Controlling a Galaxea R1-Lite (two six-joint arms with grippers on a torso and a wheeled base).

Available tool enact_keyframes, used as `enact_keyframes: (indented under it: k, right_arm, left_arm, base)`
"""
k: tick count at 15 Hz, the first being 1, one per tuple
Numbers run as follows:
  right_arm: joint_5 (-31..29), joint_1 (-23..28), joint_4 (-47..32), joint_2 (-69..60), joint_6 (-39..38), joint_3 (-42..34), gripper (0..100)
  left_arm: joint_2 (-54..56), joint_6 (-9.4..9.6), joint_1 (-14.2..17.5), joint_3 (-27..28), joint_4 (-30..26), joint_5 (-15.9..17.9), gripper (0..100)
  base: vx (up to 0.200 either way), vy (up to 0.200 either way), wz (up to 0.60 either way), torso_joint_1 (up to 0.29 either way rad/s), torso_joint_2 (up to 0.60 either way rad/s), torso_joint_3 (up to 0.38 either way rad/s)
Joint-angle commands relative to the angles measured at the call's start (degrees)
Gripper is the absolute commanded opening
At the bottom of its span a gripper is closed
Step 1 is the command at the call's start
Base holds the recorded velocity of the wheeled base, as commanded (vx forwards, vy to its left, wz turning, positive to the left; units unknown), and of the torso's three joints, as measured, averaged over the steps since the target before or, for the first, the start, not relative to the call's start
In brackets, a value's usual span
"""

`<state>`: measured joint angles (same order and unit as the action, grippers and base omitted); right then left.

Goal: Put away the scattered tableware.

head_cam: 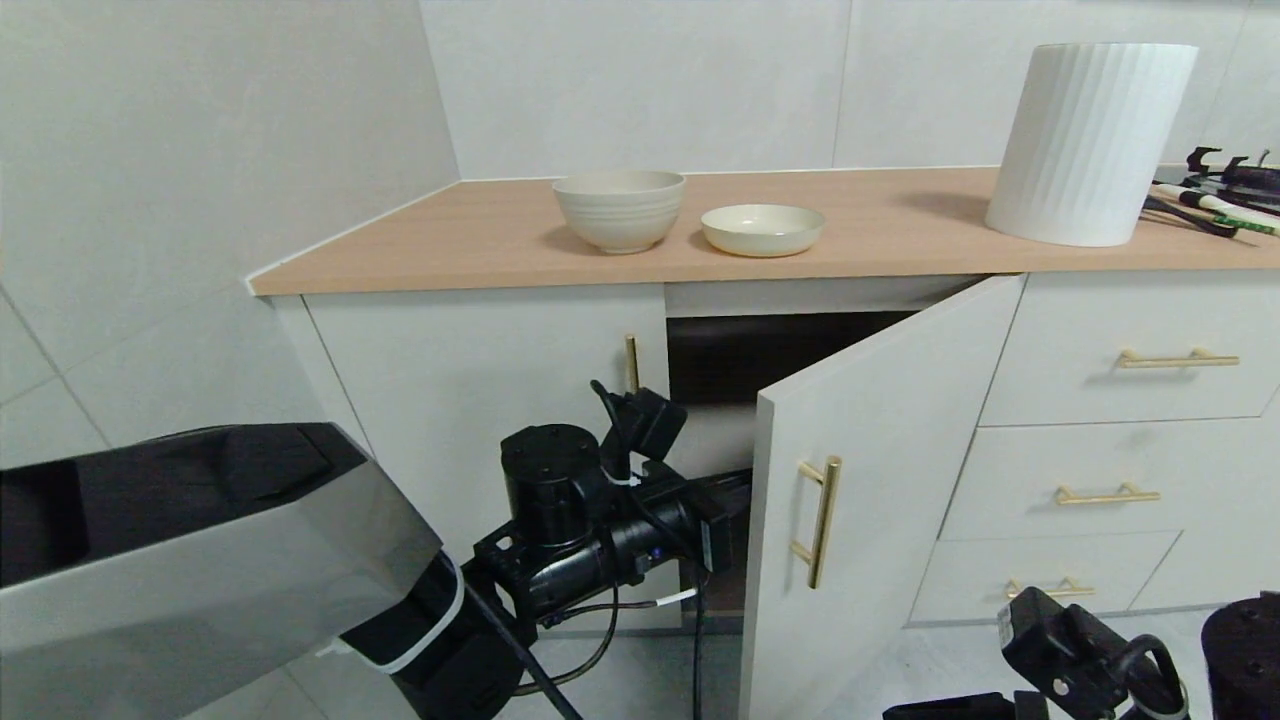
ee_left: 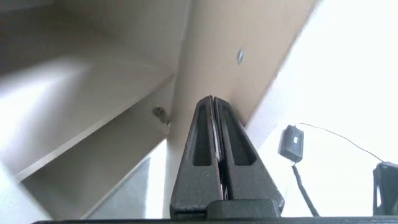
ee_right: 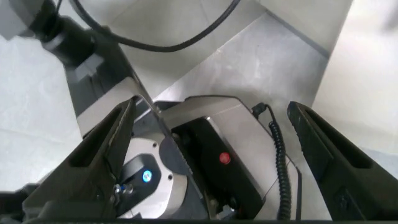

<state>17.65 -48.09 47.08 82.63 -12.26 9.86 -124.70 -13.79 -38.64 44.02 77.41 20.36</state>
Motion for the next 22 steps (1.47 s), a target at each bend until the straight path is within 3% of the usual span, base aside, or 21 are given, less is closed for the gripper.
enact_keyframes:
  k: [1,4,7,11,22]
  right_arm:
    - [0.0,-1.0,0.0,0.3,0.0,-0.4,100]
    - [0.0,-1.2,0.0,0.4,0.0,-0.5,100]
    - [0.0,-1.3,0.0,0.6,0.0,-0.5,100]
    - [0.0,-1.7,0.0,0.7,0.0,-0.6,100]
    - [0.0,-2.4,0.0,0.9,0.0,-0.7,100]
  left_arm:
    - [-0.6,-0.10,-0.1,2.7,-0.3,-0.1,0]
    - [-1.5,-0.10,-0.8,7.4,-4.5,0.6,0]
    - [-2.4,-0.19,-2.7,7.4,-4.6,0.6,0]
    - [-4.0,-0.19,-3.5,7.6,-4.5,0.6,0]
    - [-10.7,-0.36,-3.3,16.4,-3.9,-0.1,0]
  base:
    - [0.000,0.000,0.00,0.000,0.00,0.000]
    - [0.000,0.000,0.00,0.000,0.00,0.000]
    - [0.000,0.000,0.00,0.000,0.00,0.000]
    - [-0.200,0.000,0.00,0.006,0.00,0.001]
    - [0.000,0.000,0.00,0.000,0.00,0.000]
